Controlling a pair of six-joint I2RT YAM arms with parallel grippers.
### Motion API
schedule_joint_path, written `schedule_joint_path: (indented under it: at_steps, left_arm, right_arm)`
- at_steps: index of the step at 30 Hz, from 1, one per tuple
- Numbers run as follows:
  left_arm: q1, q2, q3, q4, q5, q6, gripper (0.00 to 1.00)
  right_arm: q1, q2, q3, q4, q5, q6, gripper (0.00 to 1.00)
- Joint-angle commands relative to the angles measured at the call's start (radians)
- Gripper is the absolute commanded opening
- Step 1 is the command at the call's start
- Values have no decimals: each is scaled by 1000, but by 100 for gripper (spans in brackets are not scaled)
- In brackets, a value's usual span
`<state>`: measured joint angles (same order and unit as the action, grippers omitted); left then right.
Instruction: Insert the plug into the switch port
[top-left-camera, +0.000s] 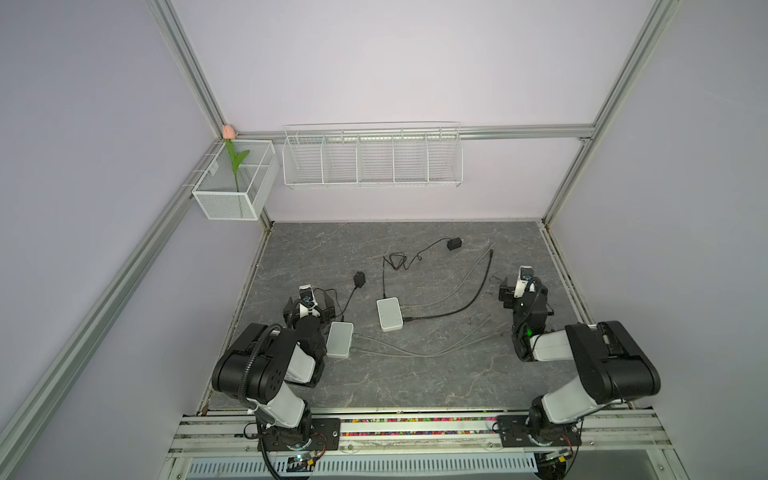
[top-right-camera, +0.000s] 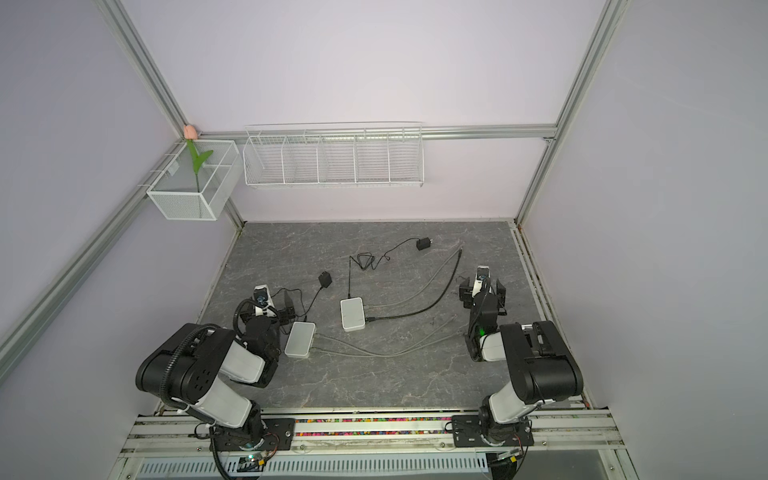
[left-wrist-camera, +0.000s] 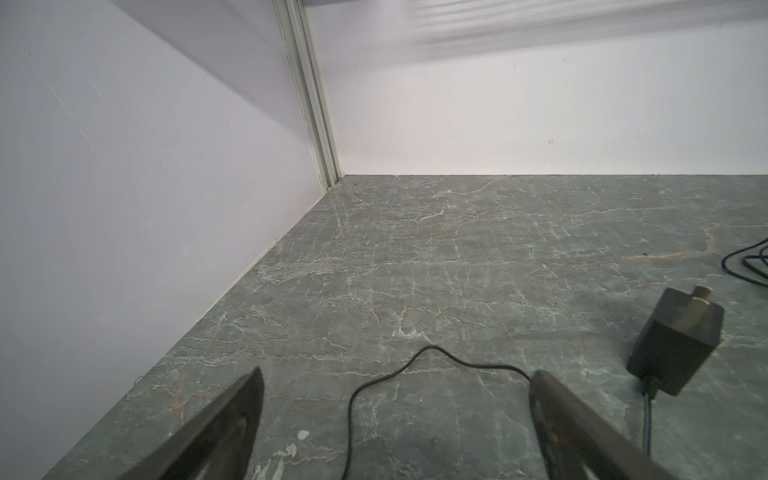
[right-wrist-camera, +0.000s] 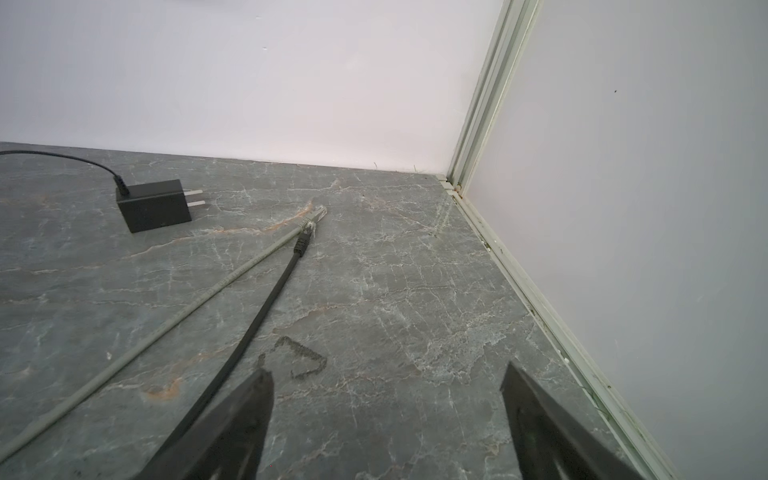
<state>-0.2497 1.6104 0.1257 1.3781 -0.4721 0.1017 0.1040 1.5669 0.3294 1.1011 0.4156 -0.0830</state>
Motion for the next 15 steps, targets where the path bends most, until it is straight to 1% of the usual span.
schedule_joint_path:
  at_steps: [1, 4, 6, 7, 11, 13, 14, 15]
  left_arm:
    - [1, 13, 22, 34, 19, 31, 98]
    - [22, 30, 39, 36, 45, 24, 98]
    - [36, 24, 60, 1, 44, 14, 98]
    - [43, 8, 64, -52, 43, 1, 98]
    - [97, -42, 211, -342, 53, -70, 98]
    - [155, -58, 267, -476, 102, -133, 98]
    - [177, -70, 270, -504, 133, -155, 99]
    - [181, -69, 272, -500, 135, -157, 99]
  right_arm:
    - [-18, -25, 17, -139, -46, 49, 89]
    - [-22, -20, 21, -142, -51, 51, 89]
    - [-51, -25, 34, -176, -93, 75, 89]
    - [-62, -30, 38, -193, -114, 83, 89]
    - [-64, -29, 34, -183, -112, 79, 89]
    - [-63, -31, 35, -186, -113, 79, 89]
    - [-63, -29, 33, -184, -112, 80, 89]
    - [-63, -30, 34, -182, -112, 79, 89]
